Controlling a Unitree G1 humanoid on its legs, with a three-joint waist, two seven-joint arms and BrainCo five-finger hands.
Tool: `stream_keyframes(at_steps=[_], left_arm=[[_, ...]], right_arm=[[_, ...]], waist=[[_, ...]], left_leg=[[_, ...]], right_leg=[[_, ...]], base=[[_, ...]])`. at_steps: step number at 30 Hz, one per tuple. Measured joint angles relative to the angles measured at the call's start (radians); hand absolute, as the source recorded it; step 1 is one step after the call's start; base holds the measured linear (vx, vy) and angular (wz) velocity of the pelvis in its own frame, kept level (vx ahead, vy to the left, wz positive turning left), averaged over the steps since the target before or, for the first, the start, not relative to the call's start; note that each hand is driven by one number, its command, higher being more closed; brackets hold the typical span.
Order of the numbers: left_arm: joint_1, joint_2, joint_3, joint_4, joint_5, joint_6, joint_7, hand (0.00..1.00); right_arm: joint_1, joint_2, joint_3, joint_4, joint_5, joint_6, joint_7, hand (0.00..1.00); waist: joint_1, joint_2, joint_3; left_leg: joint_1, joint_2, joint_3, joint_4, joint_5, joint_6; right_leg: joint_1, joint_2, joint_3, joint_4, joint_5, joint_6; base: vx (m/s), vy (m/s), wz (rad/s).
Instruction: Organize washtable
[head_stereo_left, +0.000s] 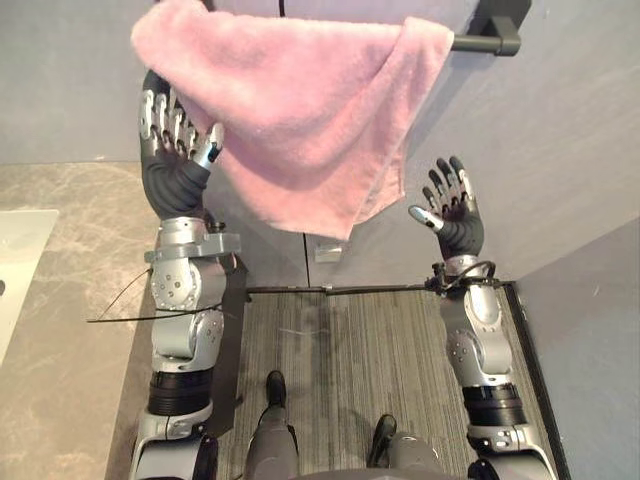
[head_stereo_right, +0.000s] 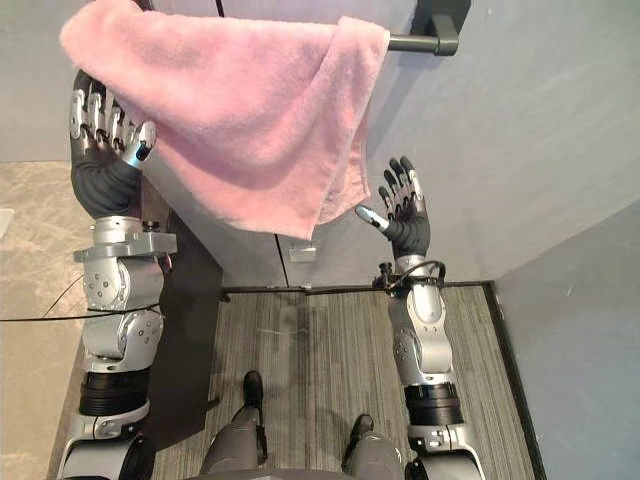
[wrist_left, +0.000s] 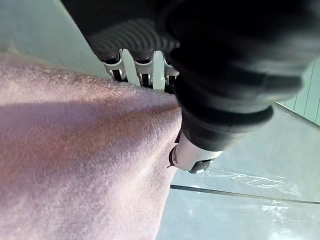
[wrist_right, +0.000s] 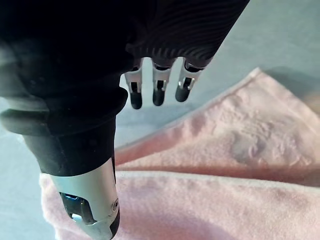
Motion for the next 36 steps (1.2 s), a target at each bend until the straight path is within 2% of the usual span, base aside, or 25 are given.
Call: stream_keyframes(at_steps=[5, 11, 15, 18, 22, 27, 34, 36], left_arm=[[0.253, -0.077, 0.003, -0.001, 0.036, 0.048, -0.073, 0.0], [0.419, -0.085, 0.086, -0.014, 0.058, 0.069, -0.149, 0.0], [0.473, -0.108, 0.149, -0.057, 0.06, 0.073, -0.153, 0.0], [0.495, -0.122, 0.164, -0.087, 0.063, 0.073, -0.151, 0.0], [0.496, -0.141, 0.175, -0.136, 0.065, 0.071, -0.138, 0.0], [0.496, -0.154, 0.158, -0.16, 0.065, 0.063, -0.121, 0.0], [0.493, -0.15, 0.053, -0.17, 0.058, 0.056, -0.128, 0.0], [0.477, -0.117, 0.015, -0.17, 0.006, 0.045, -0.14, 0.0]], right_arm=[[0.172, 0.012, -0.029, 0.0, -0.003, 0.02, 0.043, 0.0], [0.329, 0.03, -0.026, -0.002, 0.006, 0.046, 0.134, 0.0], [0.384, 0.029, -0.019, -0.016, 0.015, 0.076, 0.192, 0.0], [0.406, 0.029, 0.021, -0.067, 0.036, 0.082, 0.216, 0.0], [0.407, 0.027, 0.089, -0.097, 0.074, 0.081, 0.252, 0.0], [0.39, 0.025, 0.182, -0.096, 0.071, 0.082, 0.255, 0.0], [0.193, -0.004, 0.292, -0.034, 0.074, 0.076, 0.244, 0.0], [0.115, -0.014, 0.341, -0.029, 0.14, 0.075, 0.249, 0.0]], waist=[[-0.001, 0.006, -0.013], [-0.003, 0.014, -0.022], [-0.002, 0.015, -0.024], [-0.003, 0.019, -0.035], [-0.001, 0.019, -0.052], [0.001, 0.02, -0.056], [0.003, 0.017, -0.06], [0.006, 0.015, -0.07]], left_leg=[[0.06, -0.005, 0.001, -0.033, 0.0, -0.001], [0.096, -0.004, 0.011, -0.043, -0.001, -0.001], [0.124, -0.004, 0.019, -0.044, -0.003, -0.002], [0.132, -0.004, 0.021, -0.05, -0.007, -0.004], [0.139, -0.004, 0.021, -0.051, -0.009, -0.002], [0.146, -0.006, 0.013, -0.051, -0.007, -0.004], [0.128, -0.007, -0.008, -0.051, -0.006, -0.004], [0.093, -0.005, -0.017, -0.051, 0.001, -0.01]], right_leg=[[0.06, 0.003, -0.004, -0.035, 0.003, 0.006], [0.117, 0.014, -0.005, -0.096, 0.027, 0.01], [0.154, 0.017, -0.004, -0.124, 0.042, 0.014], [0.167, 0.018, -0.005, -0.138, 0.05, 0.016], [0.173, 0.02, -0.004, -0.151, 0.051, 0.014], [0.186, 0.019, -0.01, -0.152, 0.056, 0.018], [0.182, 0.021, -0.031, -0.154, 0.053, 0.013], [0.151, 0.024, -0.036, -0.152, 0.055, 0.014]], base=[[0.04, 0.001, 0.01], [0.0, 0.0, 0.0], [0.0, 0.0, 0.0], [-0.05, 0.019, 0.0], [-0.06, 0.017, -0.01], [-0.01, 0.005, 0.05], [0.0, -0.002, 0.08], [0.02, -0.009, 0.08]])
